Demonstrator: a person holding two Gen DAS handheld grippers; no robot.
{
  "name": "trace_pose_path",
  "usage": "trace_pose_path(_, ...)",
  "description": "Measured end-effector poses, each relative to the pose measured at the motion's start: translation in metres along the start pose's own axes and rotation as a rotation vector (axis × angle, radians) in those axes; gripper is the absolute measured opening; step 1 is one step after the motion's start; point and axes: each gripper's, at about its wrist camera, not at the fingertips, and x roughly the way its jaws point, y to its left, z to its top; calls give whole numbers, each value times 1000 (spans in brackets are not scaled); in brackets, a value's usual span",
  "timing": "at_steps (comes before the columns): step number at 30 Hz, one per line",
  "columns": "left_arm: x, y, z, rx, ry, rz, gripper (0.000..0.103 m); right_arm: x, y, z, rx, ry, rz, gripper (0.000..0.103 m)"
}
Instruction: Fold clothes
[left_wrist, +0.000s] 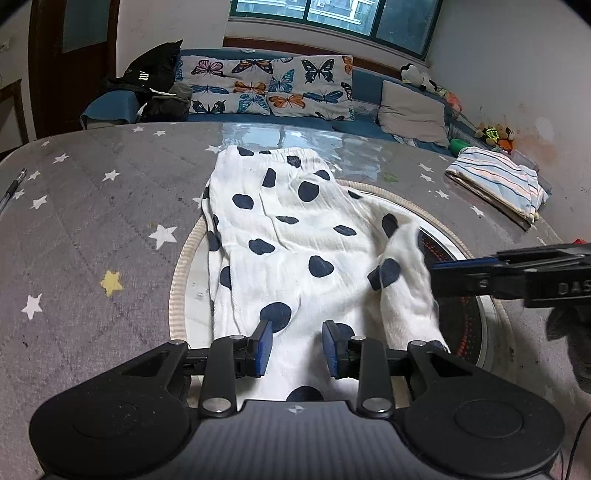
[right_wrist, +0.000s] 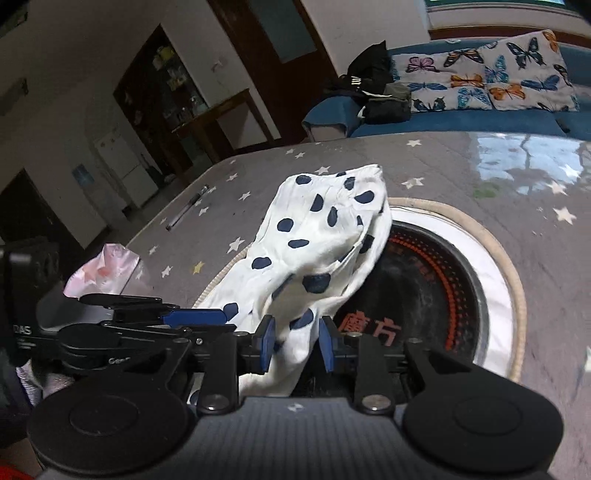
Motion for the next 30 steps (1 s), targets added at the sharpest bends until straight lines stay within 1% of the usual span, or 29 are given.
trace_pose_path(4,1,0,0,3,-1,2,33,-7,-2,-5,8,-6,16,29)
trace_pose_path(6,1,0,0,1,-2,2,33,-6,-4,-7,11,-3,11,30)
trace_pose_path(18,0,2,0,9,-10,19,33,0,-17,-19,27,17,-18,30)
trace_pose_path(20,0,2,-1,10,-13,23,33,7,-14,-18,14,23,-7,32)
trace_pose_path(22,0,2,-1,11,-15,26,33,15,-11,-17,4,30,9,36)
trace_pose_path(28,1,-1,-3,35,-25,33,38,31,-1,-19,-12,31,60,36)
trace_pose_path(30,1,-3,-3,45,-28,36,39,34,3,-20,-25,27,57,33)
